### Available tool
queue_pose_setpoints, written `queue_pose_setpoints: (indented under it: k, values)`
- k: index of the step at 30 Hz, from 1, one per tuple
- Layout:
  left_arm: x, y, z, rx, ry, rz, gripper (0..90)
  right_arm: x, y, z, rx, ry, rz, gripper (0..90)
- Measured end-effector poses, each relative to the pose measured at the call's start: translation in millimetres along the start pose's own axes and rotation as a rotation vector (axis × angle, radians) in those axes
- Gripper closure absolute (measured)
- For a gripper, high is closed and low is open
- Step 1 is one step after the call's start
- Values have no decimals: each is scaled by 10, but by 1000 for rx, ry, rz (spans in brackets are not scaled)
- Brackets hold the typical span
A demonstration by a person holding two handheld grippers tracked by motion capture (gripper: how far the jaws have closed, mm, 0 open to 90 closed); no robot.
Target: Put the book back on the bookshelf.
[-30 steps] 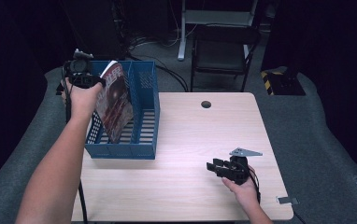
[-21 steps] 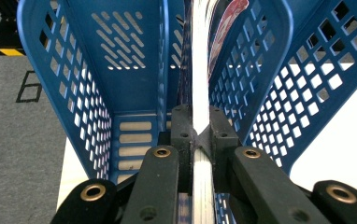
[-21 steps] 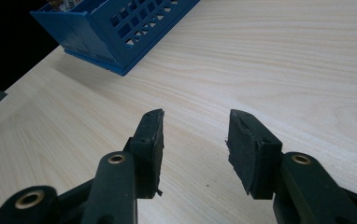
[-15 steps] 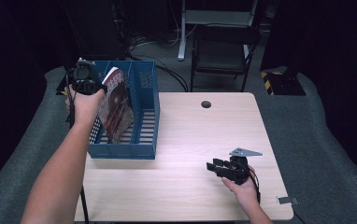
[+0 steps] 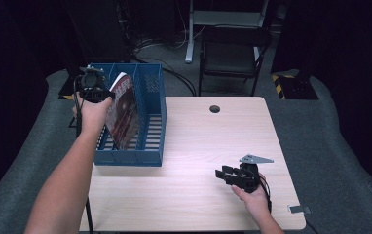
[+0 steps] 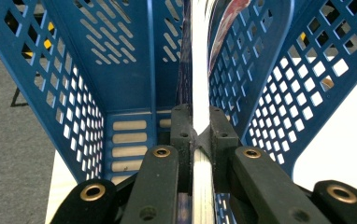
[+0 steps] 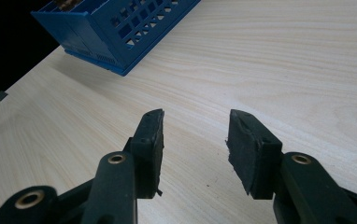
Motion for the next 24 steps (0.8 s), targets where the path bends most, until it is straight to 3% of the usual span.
queue_pose_setpoints:
  k: [16,24]
  values:
    - [32,-39,31,-25,-29,-34,807,0,-7,-15,-3,-1,3,554]
    - [49,-25,75,-33,-47,-32,783,0,-5,-8,-2,3,1,554]
Point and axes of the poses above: each handheld gripper's, and its own axes: z roughly backward along the jaws, y roughly out of its top, x roughly to its right, the point moved 5 cm from there along -z, roughly forward along the jaws, and after that the axes turned 9 degrees about z, right-handed, at the moved point
